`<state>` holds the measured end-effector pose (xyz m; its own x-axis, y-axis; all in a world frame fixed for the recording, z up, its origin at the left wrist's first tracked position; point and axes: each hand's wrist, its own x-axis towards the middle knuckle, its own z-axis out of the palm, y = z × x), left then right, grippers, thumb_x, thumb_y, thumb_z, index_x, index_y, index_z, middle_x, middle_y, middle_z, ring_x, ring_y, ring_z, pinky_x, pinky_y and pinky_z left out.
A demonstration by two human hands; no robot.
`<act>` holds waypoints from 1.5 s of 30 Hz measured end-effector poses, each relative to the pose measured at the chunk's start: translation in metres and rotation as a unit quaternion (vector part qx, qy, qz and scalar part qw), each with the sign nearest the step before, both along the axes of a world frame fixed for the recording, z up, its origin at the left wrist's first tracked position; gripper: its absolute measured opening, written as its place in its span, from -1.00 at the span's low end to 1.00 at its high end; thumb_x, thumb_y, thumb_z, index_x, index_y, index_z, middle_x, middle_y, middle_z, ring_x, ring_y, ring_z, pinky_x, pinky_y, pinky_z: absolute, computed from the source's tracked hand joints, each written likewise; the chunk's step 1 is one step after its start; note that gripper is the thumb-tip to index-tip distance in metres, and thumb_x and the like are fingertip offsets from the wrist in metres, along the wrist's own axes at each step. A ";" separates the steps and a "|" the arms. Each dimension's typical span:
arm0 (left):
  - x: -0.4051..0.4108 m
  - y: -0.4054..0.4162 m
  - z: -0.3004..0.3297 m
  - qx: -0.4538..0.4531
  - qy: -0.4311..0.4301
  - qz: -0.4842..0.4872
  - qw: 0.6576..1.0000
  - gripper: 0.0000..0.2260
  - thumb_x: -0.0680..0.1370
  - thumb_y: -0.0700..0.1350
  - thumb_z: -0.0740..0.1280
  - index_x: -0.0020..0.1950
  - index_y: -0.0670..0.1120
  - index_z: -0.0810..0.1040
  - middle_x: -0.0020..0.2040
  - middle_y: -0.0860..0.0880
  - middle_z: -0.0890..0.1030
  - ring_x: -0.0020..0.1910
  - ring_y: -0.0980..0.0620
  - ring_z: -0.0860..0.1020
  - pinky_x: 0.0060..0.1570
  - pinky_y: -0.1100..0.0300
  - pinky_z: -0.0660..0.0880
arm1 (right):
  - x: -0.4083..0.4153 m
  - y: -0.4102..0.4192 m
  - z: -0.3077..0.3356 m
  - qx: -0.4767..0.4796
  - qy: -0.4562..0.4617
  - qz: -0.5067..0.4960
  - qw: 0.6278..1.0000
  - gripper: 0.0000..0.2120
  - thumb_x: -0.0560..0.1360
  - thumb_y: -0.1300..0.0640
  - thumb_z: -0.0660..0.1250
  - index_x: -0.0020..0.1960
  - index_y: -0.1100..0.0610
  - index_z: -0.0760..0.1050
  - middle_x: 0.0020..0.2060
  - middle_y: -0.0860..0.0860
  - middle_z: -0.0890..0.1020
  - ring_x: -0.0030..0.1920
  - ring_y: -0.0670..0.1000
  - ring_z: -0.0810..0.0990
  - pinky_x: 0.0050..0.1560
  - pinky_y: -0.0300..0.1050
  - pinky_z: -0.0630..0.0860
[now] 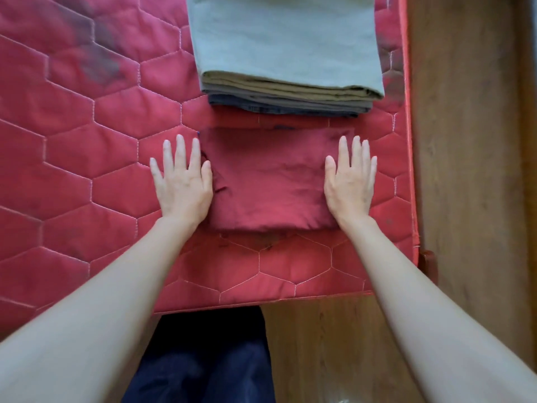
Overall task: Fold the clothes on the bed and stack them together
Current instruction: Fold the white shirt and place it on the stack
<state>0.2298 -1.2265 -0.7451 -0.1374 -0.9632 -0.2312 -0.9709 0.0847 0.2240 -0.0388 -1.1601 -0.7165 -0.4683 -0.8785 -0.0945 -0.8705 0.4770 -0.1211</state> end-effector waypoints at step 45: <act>0.788 -0.243 0.040 -0.099 -0.055 0.152 0.982 -0.44 0.54 0.00 0.32 0.51 -0.08 0.29 0.49 -0.14 0.30 0.46 -0.15 0.25 0.42 -0.17 0.11 | 0.858 -0.373 0.012 0.014 -0.070 0.491 0.868 -0.45 0.55 0.02 0.28 0.49 0.13 0.27 0.46 0.13 0.32 0.50 0.16 0.19 0.43 0.08 0.17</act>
<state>1.0176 -1.4694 -0.7055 0.1794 -0.9832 -0.0324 -0.9754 -0.1821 0.1239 0.8189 -1.5327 -0.7049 0.5228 -0.8444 -0.1169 -0.8367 -0.4821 -0.2597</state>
